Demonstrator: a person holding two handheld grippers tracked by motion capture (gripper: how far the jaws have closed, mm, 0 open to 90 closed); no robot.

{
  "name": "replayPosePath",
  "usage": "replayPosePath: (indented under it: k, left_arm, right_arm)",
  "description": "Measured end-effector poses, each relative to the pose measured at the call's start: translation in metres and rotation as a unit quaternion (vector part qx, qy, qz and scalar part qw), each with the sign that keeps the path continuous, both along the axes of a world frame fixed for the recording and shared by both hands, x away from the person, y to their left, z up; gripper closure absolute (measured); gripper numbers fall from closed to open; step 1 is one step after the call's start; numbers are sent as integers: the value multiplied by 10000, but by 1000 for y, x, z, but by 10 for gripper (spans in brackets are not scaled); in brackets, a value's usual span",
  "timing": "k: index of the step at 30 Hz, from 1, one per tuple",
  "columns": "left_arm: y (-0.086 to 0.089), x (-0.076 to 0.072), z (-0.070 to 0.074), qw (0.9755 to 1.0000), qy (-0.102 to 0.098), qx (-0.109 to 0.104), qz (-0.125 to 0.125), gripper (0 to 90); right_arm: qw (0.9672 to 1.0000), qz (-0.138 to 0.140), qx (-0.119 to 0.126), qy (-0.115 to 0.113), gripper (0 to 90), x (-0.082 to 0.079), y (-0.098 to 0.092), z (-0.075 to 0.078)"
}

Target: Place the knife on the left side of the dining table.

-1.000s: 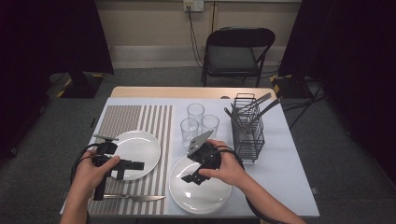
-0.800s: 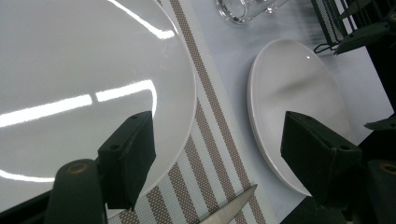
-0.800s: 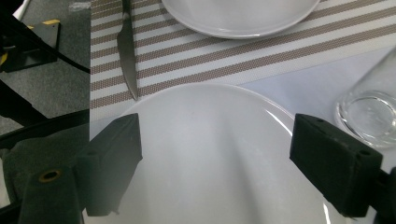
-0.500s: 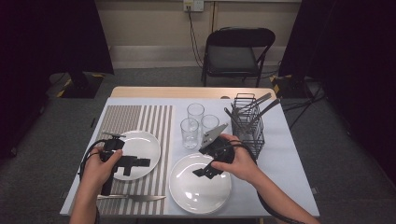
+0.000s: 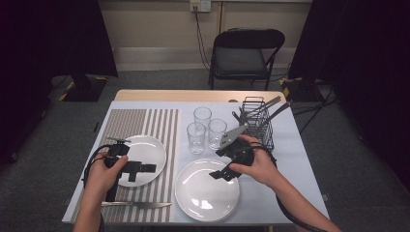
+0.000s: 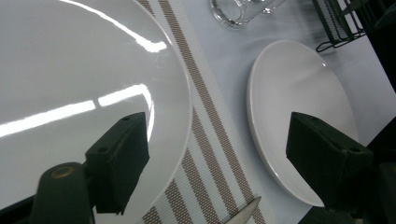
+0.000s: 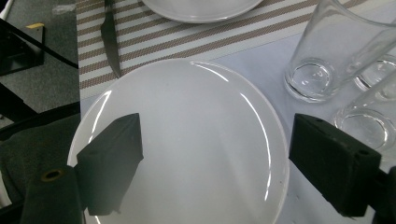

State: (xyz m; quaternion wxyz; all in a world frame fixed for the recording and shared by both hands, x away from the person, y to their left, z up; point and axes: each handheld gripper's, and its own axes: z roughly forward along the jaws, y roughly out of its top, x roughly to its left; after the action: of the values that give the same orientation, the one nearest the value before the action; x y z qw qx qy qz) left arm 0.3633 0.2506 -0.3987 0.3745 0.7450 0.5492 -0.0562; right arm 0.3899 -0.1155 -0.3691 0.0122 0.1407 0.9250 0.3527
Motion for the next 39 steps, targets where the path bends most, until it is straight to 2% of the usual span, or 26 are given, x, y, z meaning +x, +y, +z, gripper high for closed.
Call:
replayPosePath:
  k: [4, 12, 15, 21, 24, 33, 39]
  left_arm:
    - [-3, 3, 0, 10000, -11, -48, -30, 174]
    - [-3, 3, -2, 10000, -58, 11, 6, 174]
    - [-3, 3, -3, 9999, -60, 63, -62, 174]
    - [-3, 3, -4, 10000, -46, 44, -17, 174]
    - [-3, 3, -4, 10000, -46, 41, -21, 175]
    - [-4, 3, -4, 9999, -59, 49, -101, 177]
    - [-2, 2, -6, 9999, -52, 110, -57, 179]
  right_arm:
    - [10000, -57, 25, -27, 170, 0, -6, 4]
    - [10000, -83, -36, 0, 166, -1, -17, 8]
    - [9999, -83, -96, -3, 165, 0, -23, 10]
    - [9999, -97, -109, -33, 164, 1, -33, 17]
    - [9999, -127, -11, 20, 165, 2, -38, 19]
    - [9998, -157, -86, 18, 164, 0, -46, 25]
    - [9999, -141, -94, -33, 163, -2, -55, 33]
